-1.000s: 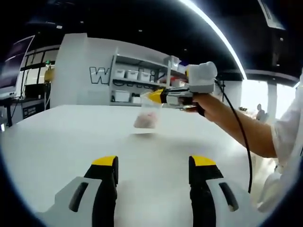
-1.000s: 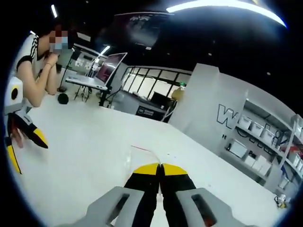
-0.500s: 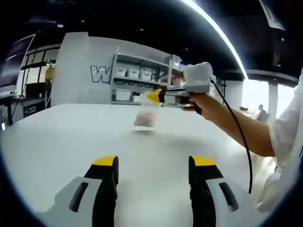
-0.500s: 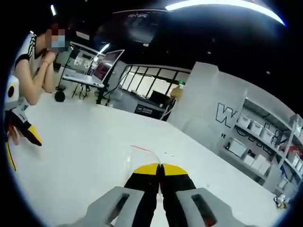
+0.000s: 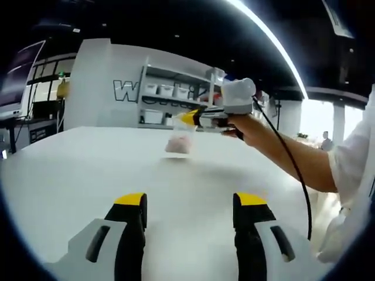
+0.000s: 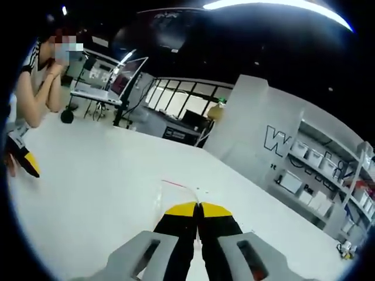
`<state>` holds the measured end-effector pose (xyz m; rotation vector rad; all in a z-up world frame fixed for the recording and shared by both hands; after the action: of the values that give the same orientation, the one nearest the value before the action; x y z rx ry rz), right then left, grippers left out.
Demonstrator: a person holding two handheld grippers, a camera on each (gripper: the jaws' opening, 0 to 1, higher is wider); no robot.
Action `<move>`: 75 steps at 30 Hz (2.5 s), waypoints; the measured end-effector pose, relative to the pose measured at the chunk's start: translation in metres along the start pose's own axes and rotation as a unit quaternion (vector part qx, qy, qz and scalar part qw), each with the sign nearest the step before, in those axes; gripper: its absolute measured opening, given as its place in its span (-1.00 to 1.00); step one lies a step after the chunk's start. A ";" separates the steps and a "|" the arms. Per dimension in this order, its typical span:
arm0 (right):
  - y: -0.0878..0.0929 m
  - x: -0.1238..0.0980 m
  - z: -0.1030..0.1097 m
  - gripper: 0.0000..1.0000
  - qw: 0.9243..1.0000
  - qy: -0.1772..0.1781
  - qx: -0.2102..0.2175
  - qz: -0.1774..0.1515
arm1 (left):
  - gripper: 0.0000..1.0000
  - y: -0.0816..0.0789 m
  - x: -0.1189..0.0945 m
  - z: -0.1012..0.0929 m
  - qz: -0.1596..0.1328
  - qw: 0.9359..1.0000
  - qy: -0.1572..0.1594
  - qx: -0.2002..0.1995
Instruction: Open the resealable bag by pulling the two sides of the seal apart until the entire bag opening is separated and visibly accessible.
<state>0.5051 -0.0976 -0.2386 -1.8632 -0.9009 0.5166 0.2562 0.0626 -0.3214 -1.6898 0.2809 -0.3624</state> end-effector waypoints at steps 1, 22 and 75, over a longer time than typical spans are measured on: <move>0.000 0.001 0.000 -1.00 1.000 0.000 -0.001 0.000 | 0.19 0.000 0.000 0.000 0.000 1.000 0.000 -0.001; 0.027 0.040 -0.024 -1.00 1.000 0.015 0.002 0.025 | 0.18 0.000 0.001 0.002 0.003 1.000 0.000 -0.007; 0.046 -0.039 0.041 -0.89 0.991 0.039 0.119 0.040 | 0.16 0.002 0.001 0.000 0.005 1.000 -0.001 -0.005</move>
<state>0.4684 -0.1158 -0.2994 -1.6949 -0.6829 0.5715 0.2569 0.0623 -0.3235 -1.6973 0.2903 -0.3533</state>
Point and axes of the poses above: the point that each gripper's makers call its tool centre point, and the gripper's own axes: x roughly forward along the fingers, z roughly to its left, y roughly out of its underside, the point moved 9 cm from there along -x, roughly backward along the fingers, and after that the axes turned 13 degrees about -z, right-handed, at the moved point
